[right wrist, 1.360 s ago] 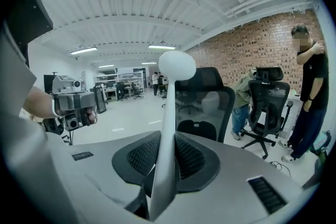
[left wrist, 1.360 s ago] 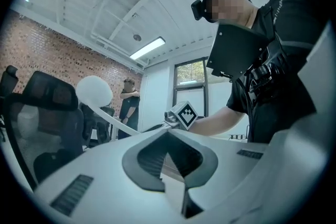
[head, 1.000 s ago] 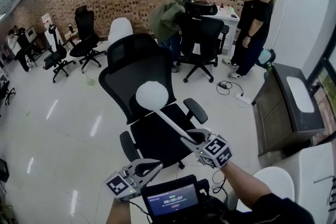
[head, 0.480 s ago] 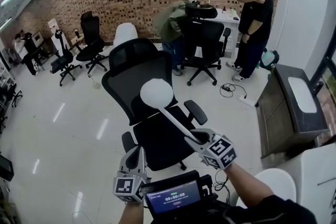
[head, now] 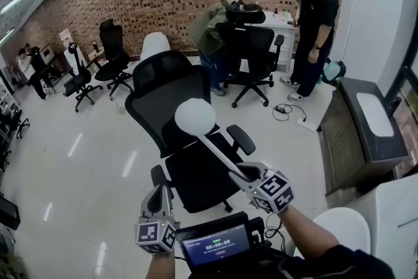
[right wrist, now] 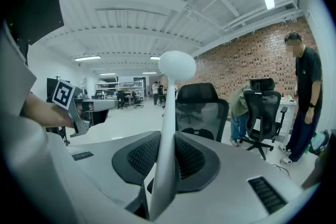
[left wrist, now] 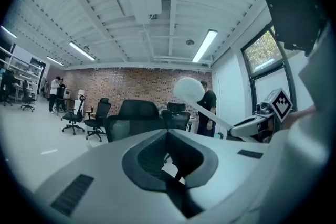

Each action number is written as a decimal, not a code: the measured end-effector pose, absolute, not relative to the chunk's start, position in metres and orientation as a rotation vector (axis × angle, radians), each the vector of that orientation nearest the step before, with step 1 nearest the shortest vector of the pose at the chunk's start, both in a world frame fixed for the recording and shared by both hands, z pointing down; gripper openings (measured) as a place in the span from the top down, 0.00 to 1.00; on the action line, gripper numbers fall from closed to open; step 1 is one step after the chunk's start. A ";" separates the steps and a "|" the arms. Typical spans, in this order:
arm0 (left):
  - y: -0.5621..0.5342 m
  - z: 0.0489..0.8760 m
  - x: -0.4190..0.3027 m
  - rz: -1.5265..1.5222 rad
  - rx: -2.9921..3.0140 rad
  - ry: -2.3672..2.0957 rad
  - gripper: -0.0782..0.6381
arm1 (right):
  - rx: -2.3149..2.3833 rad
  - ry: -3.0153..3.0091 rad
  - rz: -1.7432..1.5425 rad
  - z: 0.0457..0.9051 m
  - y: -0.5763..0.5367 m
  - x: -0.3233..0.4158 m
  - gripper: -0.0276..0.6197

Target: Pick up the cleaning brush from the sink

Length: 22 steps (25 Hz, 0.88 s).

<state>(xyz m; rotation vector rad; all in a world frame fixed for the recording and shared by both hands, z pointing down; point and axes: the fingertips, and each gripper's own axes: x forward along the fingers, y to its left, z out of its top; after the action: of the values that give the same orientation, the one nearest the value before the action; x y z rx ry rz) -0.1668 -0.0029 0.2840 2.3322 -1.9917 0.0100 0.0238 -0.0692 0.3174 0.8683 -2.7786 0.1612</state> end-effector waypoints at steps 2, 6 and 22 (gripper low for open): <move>0.001 0.299 -0.167 0.063 2.313 -1.980 0.90 | 0.875 -2.777 0.158 0.319 -0.070 0.031 0.85; 0.003 0.302 -0.159 0.038 2.333 -1.966 0.90 | 0.885 -2.768 0.159 0.325 -0.068 0.037 0.85; 0.004 0.308 -0.166 0.071 2.351 -1.933 0.90 | 0.913 -2.756 0.153 0.323 -0.076 0.040 0.85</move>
<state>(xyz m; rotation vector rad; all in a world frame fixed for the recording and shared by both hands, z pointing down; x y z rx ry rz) -0.1656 0.0036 0.3076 2.3507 -1.9333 0.0711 0.0399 -0.0758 0.3228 0.9134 -2.7565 0.1526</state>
